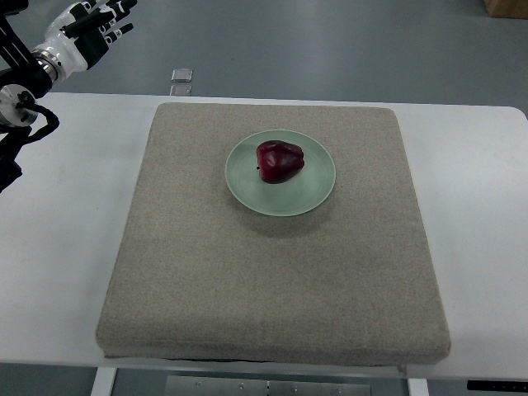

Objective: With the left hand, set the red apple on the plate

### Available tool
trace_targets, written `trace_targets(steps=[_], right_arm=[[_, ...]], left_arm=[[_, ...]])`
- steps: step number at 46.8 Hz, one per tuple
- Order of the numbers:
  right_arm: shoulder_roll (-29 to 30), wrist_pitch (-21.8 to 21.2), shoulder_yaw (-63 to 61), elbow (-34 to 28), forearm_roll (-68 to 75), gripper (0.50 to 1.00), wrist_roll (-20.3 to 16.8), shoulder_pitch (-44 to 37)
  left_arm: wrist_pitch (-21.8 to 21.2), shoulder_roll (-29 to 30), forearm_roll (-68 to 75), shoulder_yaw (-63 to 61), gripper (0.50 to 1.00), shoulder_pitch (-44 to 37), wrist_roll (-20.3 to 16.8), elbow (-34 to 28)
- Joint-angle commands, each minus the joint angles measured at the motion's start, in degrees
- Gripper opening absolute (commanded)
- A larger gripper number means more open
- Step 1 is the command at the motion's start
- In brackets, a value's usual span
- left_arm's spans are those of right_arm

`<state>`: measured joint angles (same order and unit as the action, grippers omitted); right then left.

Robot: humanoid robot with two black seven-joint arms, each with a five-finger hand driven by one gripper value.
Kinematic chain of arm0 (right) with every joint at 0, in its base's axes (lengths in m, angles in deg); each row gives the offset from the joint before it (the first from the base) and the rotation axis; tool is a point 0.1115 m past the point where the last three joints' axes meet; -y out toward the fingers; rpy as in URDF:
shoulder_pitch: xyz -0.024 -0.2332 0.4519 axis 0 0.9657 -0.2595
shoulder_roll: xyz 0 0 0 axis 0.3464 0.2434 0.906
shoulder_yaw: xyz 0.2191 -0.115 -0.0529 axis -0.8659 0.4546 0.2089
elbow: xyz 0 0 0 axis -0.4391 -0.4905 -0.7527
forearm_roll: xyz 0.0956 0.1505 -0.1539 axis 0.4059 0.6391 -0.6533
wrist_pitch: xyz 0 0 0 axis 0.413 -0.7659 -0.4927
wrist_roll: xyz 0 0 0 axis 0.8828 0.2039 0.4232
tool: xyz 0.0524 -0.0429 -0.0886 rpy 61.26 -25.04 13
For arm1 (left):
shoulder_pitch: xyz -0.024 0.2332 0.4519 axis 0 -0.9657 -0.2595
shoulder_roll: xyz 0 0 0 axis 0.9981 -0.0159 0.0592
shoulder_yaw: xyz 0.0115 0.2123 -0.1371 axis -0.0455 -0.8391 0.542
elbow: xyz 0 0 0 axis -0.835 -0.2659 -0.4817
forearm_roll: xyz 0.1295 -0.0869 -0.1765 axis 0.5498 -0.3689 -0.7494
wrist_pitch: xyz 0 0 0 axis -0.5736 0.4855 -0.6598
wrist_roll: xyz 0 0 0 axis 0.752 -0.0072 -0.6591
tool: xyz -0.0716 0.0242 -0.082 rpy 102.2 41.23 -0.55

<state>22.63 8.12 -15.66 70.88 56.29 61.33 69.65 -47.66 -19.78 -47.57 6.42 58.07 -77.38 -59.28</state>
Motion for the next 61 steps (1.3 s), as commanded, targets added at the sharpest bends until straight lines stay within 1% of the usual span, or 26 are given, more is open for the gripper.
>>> trace_targets(steps=[1,15,23,40,54,57,61], right_arm=[[0.0,0.0,-0.05,0.0,0.0,0.932,0.0,0.0],[0.0,0.0,0.04,0.0,0.0,0.932,0.0,0.0],[0.0,0.0,-0.05,0.0,0.0,0.932,0.0,0.0],[0.0,0.0,0.04,0.0,0.0,0.932,0.0,0.0],[0.0,0.0,0.03,0.0,0.0,0.932,0.0,0.0],[0.0,0.0,0.04,0.0,0.0,0.932,0.0,0.0],[0.0,0.0,-0.05,0.0,0.0,0.932,0.0,0.0]], left_arm=[[-0.01,0.05,-0.01,0.0,0.999,0.11,0.0,0.0],[0.08,0.05,0.08,-0.17,0.999,1.43,0.0,0.09],[0.08,0.58,-0.01,-0.61,0.999,0.99,0.0,-1.58],[0.08,1.2,-0.01,0.0,0.999,4.15,0.0,-1.32],[-0.1,0.67,-0.8,-0.44,0.999,6.7,0.0,0.17],[-0.88,0.84,-0.8,-0.79,0.999,7.4,0.0,0.17],[-3.96,1.2,-0.71,-0.96,0.999,8.81,0.0,0.0]])
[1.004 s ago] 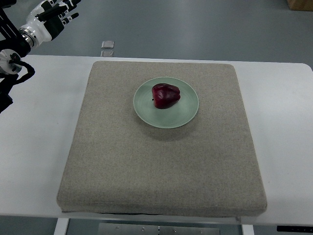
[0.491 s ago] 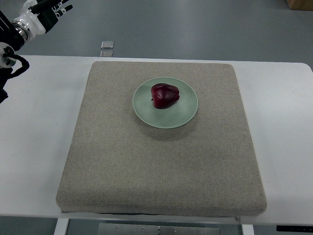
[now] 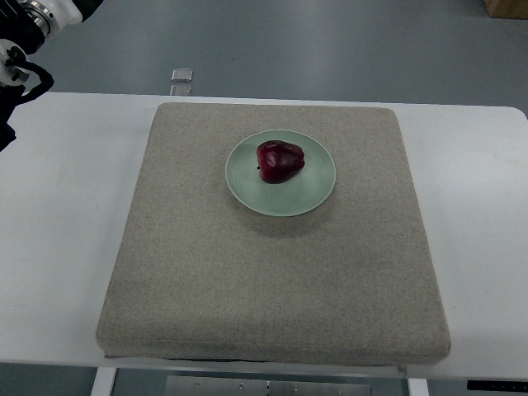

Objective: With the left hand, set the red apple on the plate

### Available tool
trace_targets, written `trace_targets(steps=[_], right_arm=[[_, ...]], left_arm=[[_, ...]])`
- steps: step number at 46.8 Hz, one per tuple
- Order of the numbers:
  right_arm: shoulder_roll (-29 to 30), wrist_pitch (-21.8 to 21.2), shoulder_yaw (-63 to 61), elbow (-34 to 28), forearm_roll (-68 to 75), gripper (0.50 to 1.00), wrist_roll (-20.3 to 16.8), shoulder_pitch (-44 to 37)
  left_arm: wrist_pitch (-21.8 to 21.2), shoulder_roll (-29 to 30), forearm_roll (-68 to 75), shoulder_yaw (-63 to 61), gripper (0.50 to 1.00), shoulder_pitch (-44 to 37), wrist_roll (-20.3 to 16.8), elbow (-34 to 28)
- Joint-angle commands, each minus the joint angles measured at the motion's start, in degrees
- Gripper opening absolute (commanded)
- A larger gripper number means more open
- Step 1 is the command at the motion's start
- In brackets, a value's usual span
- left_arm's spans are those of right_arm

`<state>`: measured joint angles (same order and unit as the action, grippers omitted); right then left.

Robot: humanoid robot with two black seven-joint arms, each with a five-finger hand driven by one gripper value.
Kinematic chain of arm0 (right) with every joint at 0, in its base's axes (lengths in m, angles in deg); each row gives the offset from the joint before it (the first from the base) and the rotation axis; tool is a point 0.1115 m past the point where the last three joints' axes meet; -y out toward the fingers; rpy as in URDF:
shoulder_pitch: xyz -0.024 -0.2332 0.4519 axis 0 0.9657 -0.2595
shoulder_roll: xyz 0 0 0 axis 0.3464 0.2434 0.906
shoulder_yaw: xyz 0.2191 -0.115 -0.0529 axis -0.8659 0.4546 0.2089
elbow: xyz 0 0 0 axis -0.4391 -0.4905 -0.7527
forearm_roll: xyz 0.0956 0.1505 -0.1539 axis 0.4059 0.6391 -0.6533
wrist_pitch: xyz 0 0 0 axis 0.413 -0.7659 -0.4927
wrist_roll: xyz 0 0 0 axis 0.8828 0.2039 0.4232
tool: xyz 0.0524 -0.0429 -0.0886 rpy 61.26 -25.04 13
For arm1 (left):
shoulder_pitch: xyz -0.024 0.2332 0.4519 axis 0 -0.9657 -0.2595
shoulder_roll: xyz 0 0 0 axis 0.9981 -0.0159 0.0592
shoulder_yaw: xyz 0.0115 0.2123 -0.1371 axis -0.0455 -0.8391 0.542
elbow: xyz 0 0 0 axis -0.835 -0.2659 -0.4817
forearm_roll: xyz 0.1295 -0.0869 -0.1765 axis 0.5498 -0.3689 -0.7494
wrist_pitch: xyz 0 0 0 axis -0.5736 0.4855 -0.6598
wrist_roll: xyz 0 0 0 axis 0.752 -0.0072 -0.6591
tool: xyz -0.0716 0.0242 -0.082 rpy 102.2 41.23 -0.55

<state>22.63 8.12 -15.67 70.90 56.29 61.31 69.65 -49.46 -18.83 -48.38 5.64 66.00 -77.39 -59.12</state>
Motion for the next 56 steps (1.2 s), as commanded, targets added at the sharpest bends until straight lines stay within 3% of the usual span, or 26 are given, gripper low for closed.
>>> trace_targets(steps=[1,7,56], right_arm=[[0.0,0.0,-0.04,-0.02,0.0,0.932,0.02,0.0],[0.0,-0.09,0.04,-0.02,0.0,0.932,0.02,0.0],[0.0,0.0,0.04,-0.02,0.0,0.932,0.02,0.0]], left_arm=[[-2.87,0.25,0.09,-0.19,0.999,1.07,0.0,-0.16],[-5.07,0.96,0.18,-0.1,0.999,0.54,0.0,0.1],[-5.07,-0.18,0.18,-0.19,0.999,0.19,0.0,-0.52]])
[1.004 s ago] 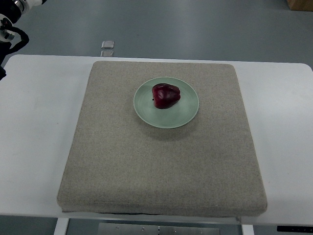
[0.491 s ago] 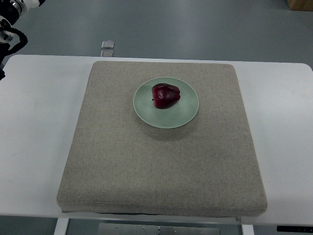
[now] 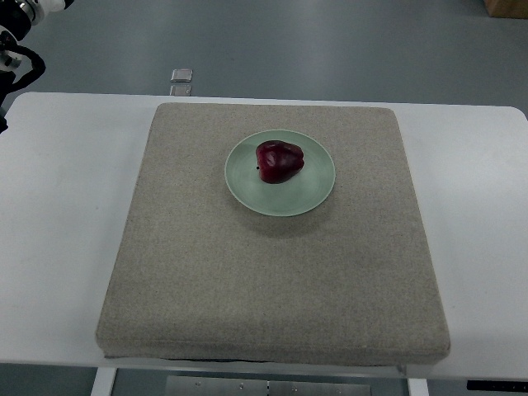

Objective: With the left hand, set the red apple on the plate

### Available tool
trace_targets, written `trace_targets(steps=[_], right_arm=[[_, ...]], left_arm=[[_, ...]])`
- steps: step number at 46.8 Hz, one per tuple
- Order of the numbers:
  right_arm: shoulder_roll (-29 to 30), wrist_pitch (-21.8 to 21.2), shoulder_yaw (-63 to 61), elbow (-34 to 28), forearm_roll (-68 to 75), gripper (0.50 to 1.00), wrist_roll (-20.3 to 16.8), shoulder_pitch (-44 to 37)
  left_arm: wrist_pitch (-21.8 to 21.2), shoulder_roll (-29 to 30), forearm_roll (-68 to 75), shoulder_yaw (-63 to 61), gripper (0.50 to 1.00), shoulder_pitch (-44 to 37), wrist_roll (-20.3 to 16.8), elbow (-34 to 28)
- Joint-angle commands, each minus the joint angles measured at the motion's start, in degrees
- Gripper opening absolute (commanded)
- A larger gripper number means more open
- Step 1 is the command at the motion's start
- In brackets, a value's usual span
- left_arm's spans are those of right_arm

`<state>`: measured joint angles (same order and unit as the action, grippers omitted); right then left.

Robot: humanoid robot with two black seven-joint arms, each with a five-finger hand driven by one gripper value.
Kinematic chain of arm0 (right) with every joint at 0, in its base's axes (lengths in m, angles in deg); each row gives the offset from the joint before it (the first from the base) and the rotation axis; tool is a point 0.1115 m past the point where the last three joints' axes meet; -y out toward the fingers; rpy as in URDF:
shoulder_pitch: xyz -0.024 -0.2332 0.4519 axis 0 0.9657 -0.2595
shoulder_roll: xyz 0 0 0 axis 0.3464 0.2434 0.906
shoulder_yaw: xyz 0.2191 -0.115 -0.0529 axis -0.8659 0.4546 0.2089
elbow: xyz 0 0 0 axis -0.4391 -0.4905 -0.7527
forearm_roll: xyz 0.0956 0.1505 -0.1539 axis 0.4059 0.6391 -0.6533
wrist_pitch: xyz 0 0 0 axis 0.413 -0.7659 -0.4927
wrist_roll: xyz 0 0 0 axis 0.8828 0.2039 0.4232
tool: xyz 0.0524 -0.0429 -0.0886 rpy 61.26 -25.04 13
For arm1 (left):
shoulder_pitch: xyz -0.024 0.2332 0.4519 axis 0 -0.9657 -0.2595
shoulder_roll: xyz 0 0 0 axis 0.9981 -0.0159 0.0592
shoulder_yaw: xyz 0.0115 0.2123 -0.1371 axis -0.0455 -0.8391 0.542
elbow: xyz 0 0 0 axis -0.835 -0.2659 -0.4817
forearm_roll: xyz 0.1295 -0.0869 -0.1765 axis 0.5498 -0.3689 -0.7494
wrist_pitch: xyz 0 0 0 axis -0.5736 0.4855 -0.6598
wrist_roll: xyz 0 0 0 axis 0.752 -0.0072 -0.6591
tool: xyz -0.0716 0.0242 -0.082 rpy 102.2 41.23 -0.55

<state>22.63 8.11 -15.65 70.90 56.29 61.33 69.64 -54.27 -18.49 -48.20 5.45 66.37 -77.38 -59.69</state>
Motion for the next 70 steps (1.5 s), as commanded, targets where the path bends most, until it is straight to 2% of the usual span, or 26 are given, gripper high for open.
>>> trace_targets(steps=[1,20,36,70], right_arm=[[0.0,0.0,0.03,-0.02,0.0,0.932,0.0,0.0],[0.0,0.0,0.03,-0.02,0.0,0.932,0.0,0.0],[0.0,0.0,-0.06,-0.02,0.0,0.93,0.0,0.0],[0.0,-0.7,0.29,-0.98,-0.26,0.932,-0.17,-0.09]], left_arm=[[-0.25,-0.97,0.0,0.0,0.999,-0.27,0.0,0.05],[-0.25,-8.44,-0.09,0.18,0.999,-2.47,0.0,0.05],[-0.25,-12.48,-0.18,0.97,0.999,-2.73,0.0,0.41],[-0.34,-12.57,-0.09,0.88,0.999,-2.38,0.0,0.23]])
